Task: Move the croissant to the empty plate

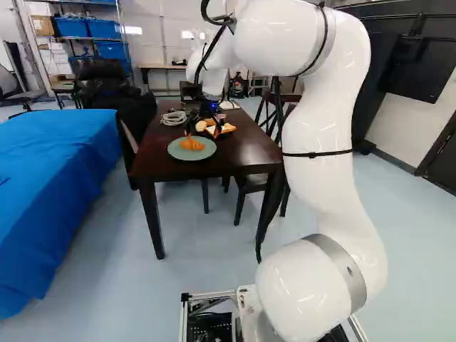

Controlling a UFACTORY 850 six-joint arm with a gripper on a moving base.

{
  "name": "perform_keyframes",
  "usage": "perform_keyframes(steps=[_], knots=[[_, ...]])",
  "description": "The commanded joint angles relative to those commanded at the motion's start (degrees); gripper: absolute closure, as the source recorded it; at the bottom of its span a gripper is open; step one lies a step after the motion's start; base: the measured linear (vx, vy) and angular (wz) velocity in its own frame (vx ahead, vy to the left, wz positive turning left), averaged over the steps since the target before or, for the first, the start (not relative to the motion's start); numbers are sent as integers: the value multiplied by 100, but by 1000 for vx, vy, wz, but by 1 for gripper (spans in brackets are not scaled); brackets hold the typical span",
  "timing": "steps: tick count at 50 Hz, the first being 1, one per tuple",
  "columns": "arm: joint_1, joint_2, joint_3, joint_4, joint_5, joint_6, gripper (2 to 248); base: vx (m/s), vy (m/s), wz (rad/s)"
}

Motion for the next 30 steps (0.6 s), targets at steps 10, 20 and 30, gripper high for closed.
perform_keyframes(steps=[10,20,30], knots=[[0,4,6,0,2,0,3,0,0,0],[-7,27,47,-5,51,8,3,0,0,0],[-24,80,141,-16,164,25,3,0,0,0]])
